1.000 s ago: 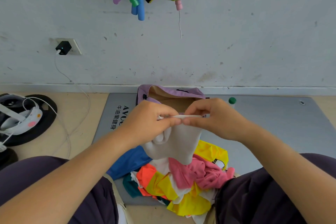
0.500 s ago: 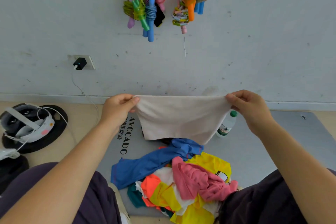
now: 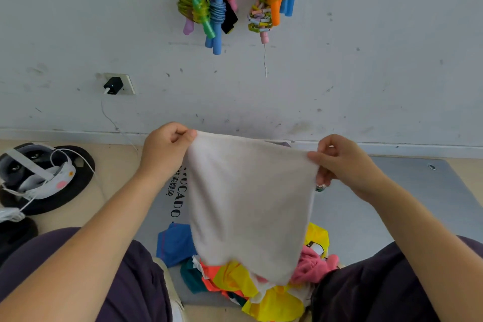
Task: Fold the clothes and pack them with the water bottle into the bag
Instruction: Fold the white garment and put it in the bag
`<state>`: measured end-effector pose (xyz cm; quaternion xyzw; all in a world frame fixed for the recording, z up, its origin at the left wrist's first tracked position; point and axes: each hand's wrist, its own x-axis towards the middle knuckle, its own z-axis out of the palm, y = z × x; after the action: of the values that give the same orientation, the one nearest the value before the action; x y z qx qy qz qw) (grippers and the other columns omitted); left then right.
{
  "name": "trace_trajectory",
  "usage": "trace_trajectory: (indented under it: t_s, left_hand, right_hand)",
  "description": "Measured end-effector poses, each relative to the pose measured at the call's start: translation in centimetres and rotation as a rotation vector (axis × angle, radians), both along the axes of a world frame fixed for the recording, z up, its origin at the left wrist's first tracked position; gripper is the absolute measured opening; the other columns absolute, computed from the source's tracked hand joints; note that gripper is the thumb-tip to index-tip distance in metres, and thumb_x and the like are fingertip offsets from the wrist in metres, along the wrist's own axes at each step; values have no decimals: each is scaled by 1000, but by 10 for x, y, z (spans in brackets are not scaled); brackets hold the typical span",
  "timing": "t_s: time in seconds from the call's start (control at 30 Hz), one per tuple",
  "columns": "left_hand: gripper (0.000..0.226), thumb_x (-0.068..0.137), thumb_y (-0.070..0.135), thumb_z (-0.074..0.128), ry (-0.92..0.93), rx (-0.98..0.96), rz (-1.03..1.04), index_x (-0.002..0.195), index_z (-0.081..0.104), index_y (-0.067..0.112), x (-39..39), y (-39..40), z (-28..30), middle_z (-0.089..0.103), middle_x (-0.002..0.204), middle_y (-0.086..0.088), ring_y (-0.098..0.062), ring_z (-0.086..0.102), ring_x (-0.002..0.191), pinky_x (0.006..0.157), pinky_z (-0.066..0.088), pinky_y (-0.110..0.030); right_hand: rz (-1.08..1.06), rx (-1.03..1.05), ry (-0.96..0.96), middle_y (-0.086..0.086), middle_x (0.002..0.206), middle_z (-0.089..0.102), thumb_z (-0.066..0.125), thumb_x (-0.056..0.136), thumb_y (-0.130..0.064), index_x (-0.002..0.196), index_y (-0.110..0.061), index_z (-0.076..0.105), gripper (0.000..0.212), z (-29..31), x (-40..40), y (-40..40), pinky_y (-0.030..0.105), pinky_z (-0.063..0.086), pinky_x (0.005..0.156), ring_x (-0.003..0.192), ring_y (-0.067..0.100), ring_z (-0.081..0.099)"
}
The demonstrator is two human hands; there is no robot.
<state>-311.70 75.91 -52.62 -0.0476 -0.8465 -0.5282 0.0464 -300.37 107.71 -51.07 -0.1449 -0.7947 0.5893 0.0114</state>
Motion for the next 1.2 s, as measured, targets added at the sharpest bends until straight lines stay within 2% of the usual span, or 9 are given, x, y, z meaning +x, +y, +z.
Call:
trace_trajectory:
  t_s: [0.1,0.27,0.43,0.5,0.67,0.77,0.93,1.07,1.2]
  left_hand:
    - [13,92,23,66,-126,91,-107,80,68,19,9,14,-1,70,73,-2,-20,64,59,58,58,-38]
    - [3,88,15,72,-261,219,-254,85,72,16,31,45,1,76,78,-1,-18,72,67,61,57,-21]
    - [6,85,8,73,-367,320,-360,91,70,8,44,63,7,77,82,-7,-16,73,75,66,58,-22]
    - [10,87,9,71,-397,347,-392,95,71,4,45,64,8,76,87,-10,-16,73,80,68,57,-23]
    - [14,93,14,63,-486,385,-480,100,73,7,50,67,10,76,98,-9,-22,73,94,79,59,-30]
    - [14,95,14,61,-513,414,-494,98,74,10,53,69,12,76,98,-9,-21,73,93,75,59,-26]
    - [35,76,32,73,-522,453,-578,103,74,10,56,68,17,76,100,-8,-21,73,95,77,57,-25]
    - [22,74,18,78,-379,344,-529,94,72,14,55,66,17,77,89,-1,-11,72,85,75,56,-20]
    - [14,72,14,75,-324,481,-464,86,72,17,43,54,22,75,80,4,-5,69,75,68,55,-17]
  right_hand:
    - [189,-65,-16,12,60,64,62,92,-2,101,-8,52,15,3,4,-18,28,50,47,51,29,64]
    - [389,-72,-36,1,72,70,62,93,-6,99,-9,66,7,4,3,-43,25,44,43,53,25,67]
    - [469,-78,-32,0,96,77,65,91,-9,111,-13,63,20,9,0,-57,23,47,50,68,24,73]
    - [462,-26,1,-2,96,77,63,93,-8,110,-13,62,18,10,-1,-61,22,48,54,70,23,73]
    - [259,255,233,0,60,65,72,87,-20,88,-16,74,5,11,3,-70,19,40,52,45,10,49]
    - [229,455,372,8,65,58,77,83,-21,83,-15,76,7,15,3,-74,20,33,55,57,12,43]
    - [182,559,427,-8,81,47,75,84,-28,80,-10,71,19,16,3,-73,15,36,62,67,7,48]
    - [277,585,284,1,99,55,58,77,-57,84,-15,71,44,17,2,-56,21,43,79,91,15,54]
    - [339,666,86,-1,113,55,65,85,-46,95,-29,68,20,19,-1,-21,17,39,89,105,16,53]
